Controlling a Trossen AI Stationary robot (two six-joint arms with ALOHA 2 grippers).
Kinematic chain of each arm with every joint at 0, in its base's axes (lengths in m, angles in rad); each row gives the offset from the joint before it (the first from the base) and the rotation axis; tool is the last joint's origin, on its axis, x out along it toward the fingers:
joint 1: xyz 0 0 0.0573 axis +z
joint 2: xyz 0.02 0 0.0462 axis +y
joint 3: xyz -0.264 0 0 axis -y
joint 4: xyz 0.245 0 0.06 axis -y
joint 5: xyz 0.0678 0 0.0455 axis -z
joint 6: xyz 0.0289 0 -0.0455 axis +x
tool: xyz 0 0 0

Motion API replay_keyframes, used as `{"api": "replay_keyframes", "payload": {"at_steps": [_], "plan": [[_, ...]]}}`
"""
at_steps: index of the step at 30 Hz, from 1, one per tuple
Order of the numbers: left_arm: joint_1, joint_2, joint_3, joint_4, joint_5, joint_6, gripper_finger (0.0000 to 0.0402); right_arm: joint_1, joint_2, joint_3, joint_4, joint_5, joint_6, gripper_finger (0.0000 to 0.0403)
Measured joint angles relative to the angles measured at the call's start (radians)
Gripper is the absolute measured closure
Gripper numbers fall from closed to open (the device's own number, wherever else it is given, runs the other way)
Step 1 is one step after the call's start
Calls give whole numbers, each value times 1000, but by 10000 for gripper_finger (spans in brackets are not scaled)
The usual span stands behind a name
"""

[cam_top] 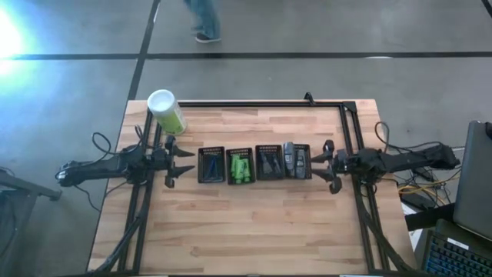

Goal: Pick & Place Travel size toiletries
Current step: Return to Home Position

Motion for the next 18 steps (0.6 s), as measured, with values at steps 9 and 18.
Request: {"api": "replay_keyframes", "payload": {"at_steps": [9,18], "plan": [[0,1,0,6,0,0,183,-207,-278,0,-240,-289,-117,255],[0,10,0,16,-1,0,184,-246,-236,0,-268,-353,-116,286]]}}
